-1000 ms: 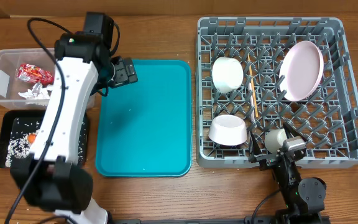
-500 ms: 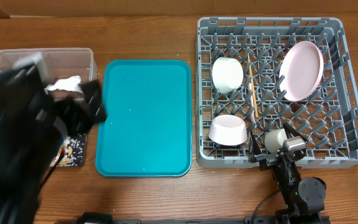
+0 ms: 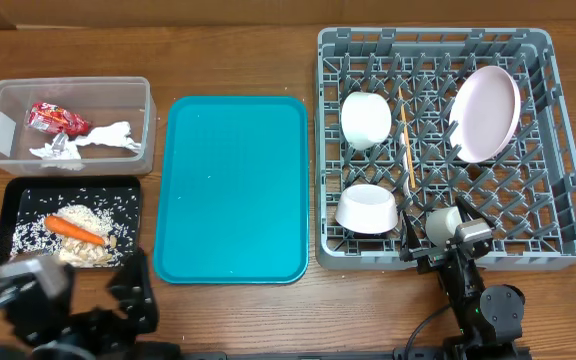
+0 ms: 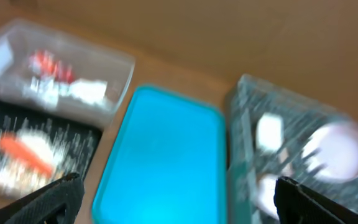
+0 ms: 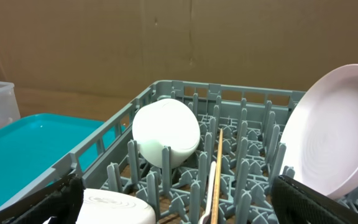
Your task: Sort waste into correct bins and load items into the dishwasher rack
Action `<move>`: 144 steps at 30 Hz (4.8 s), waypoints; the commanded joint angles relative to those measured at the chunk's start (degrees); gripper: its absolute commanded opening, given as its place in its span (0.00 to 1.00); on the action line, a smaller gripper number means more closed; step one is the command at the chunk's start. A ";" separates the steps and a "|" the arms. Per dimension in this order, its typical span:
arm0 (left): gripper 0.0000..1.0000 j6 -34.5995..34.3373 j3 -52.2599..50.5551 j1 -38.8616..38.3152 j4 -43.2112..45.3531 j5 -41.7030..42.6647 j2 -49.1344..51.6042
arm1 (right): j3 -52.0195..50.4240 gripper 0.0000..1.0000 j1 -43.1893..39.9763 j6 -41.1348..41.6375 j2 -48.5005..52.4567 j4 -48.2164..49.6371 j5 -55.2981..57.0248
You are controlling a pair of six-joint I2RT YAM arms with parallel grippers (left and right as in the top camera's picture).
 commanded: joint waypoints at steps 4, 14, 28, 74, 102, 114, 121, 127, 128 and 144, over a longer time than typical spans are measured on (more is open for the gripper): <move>1.00 -1.95 -25.64 0.35 10.03 -0.74 -11.32 | -0.61 1.00 -0.20 -0.22 -0.68 0.26 -0.04; 1.00 -2.43 -57.72 0.35 44.76 1.25 -26.08 | -0.61 1.00 -0.20 -0.22 -0.68 0.26 -0.04; 1.00 -2.10 -82.97 0.33 77.07 2.01 -32.26 | -0.59 1.00 -0.20 -0.22 -0.68 0.26 -0.04; 1.00 19.47 -82.88 3.23 72.30 4.11 -32.20 | -0.61 1.00 -0.20 -0.22 -0.68 0.28 -0.07; 1.00 19.47 -82.88 3.23 72.30 4.11 -32.20 | -0.59 1.00 -3.45 -0.22 -0.68 0.28 -0.07; 1.00 19.47 -82.88 3.23 72.30 4.11 -32.20 | -0.59 1.00 -3.45 -0.22 -0.68 0.28 -0.07; 1.00 19.47 -82.88 3.23 72.30 4.09 -32.20 | -0.59 1.00 -3.45 -0.22 -0.68 0.28 -0.07; 1.00 19.47 -82.88 3.23 72.30 4.11 -32.20 | -0.59 1.00 -3.45 -0.22 -0.68 0.28 -0.07; 1.00 19.47 -82.88 3.23 72.30 4.11 -32.20 | -0.59 1.00 -3.45 -0.22 -0.68 0.28 -0.07; 1.00 19.47 -82.88 3.23 72.30 4.11 -32.20 | -0.59 1.00 -3.45 -0.22 -0.68 0.28 -0.07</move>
